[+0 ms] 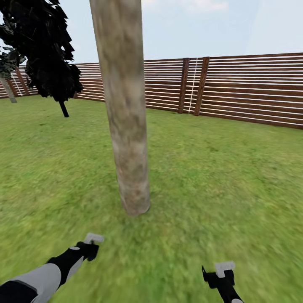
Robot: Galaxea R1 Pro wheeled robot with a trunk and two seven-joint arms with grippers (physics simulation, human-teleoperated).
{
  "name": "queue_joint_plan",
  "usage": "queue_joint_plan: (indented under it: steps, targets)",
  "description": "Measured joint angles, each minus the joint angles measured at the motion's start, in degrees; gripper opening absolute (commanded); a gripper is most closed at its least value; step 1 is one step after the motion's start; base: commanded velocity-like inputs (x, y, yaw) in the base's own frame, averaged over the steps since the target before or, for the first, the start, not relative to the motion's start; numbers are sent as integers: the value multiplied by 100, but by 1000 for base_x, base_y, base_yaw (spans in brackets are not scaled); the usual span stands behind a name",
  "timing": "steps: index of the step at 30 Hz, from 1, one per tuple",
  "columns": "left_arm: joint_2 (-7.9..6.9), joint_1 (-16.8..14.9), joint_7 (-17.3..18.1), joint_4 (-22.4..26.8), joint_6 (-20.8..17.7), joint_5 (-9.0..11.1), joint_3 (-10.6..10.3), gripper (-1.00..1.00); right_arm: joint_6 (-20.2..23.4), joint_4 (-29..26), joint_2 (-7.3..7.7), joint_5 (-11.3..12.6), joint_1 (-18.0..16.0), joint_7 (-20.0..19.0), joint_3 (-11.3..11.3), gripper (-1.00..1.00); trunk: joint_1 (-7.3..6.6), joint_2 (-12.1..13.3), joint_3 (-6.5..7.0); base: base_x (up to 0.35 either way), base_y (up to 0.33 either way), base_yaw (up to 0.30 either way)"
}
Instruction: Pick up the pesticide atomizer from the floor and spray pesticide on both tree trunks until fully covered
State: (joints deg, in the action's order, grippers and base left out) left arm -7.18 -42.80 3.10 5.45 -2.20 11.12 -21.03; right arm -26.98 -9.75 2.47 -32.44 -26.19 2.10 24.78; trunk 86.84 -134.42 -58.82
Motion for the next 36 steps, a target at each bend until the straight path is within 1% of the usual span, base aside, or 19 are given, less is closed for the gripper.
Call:
queue_joint_plan:
  steps: [2, 5, 8, 9, 11, 13, 15, 16, 19, 22, 24, 25, 27, 29, 30, 32, 34, 35, 36]
  targets:
    - [12, 0, -24, 2, -124, 3, 1, -100, 0, 0, -1, 0, 0, 2, 0, 100, 0, 0, 0, 325, -29, -158]
    - [41, 0, -44, 10, -473, 17, 12, -100, 0, 0, -1, 0, 0, 9, 8, 100, 0, 0, 0, 334, -6, -267]
    - [76, 0, -46, 1, -537, 7, 14, -100, 0, 0, -7, 0, 0, 10, 2, 100, 0, 0, 0, 312, -1, -245]
    - [132, 0, -46, 1, -543, 4, 14, -100, 0, 0, -7, 0, 0, 10, 1, 100, 0, 0, 0, 108, 0, -190]
    - [324, 0, -35, -6, -561, -9, 6, -100, 0, 0, -2, 1, 0, 10, 4, 100, 0, 0, 0, 31, 0, -71]
    - [404, 40, -2, -22, -606, -25, -12, -100, 0, 5, -7, -2, 0, 8, 0, 100, 0, 0, 0, 8, 0, -17]
    - [423, 68, -18, -12, -769, -9, -3, -100, 0, 6, -6, -3, 0, 3, 0, 100, 0, 0, 0, 2, 0, -5]
    - [432, 82, -37, 13, -1000, -1, 14, -100, 0, 8, 6, -6, 0, -3, 1, 100, 0, 0, 0, 1, 0, -1]
    - [422, 82, 15, 167, -1335, -10, -11, -100, 0, 8, 8, -16, 0, -15, -1, 100, 0, 0, 0, 0, 0, 0]
    - [248, 87, -6, 266, -1450, -42, -16, -100, 0, 9, 12, -17, 0, -12, 0, 100, 0, 0, 0, 0, 0, 0]
    - [254, 87, -11, 312, -1435, -10, 5, -100, 0, 9, 17, -17, 0, -5, 0, 100, 0, 0, 0, -68, 0, 0]
    - [323, 87, -18, 378, -1440, 14, 12, -100, 0, 9, 13, -17, 0, -2, 0, 100, 0, 0, 0, -255, 0, 0]
    - [556, 87, -38, 568, -1458, 19, 15, -100, 0, 8, 16, -17, 0, 0, 1, 100, 0, 0, 0, -314, 0, 0]
    - [669, 87, -38, 697, -1477, -5, -6, -100, 0, 8, 23, -17, 0, 6, 1, 100, 0, 0, 0, -266, 0, 0]
    - [692, 87, -38, 764, -1505, -19, -11, -100, 0, 9, 24, -17, 0, 8, 0, 100, 0, 0, 0, -85, 0, 0]
    - [615, 68, -34, 889, -1553, -41, -9, -100, 0, 9, 25, -17, 0, 7, 0, 100, 0, 0, 0, -26, 0, 0]
    - [401, 44, -30, 910, -1560, -63, -6, -100, 0, 9, 30, -15, 0, 9, 0, 100, 0, 0, 0, -8, 0, -38]
    - [172, 27, -19, 918, -1563, -31, 8, -100, 0, 9, 32, -13, 0, 9, 1, 100, 0, 0, 0, -2, 0, -221]
    - [-130, 14, -16, 924, -1563, -54, 66, -100, 0, 9, 34, -14, 0, 10, -1, 100, 0, 0, 0, -1, 0, -260]
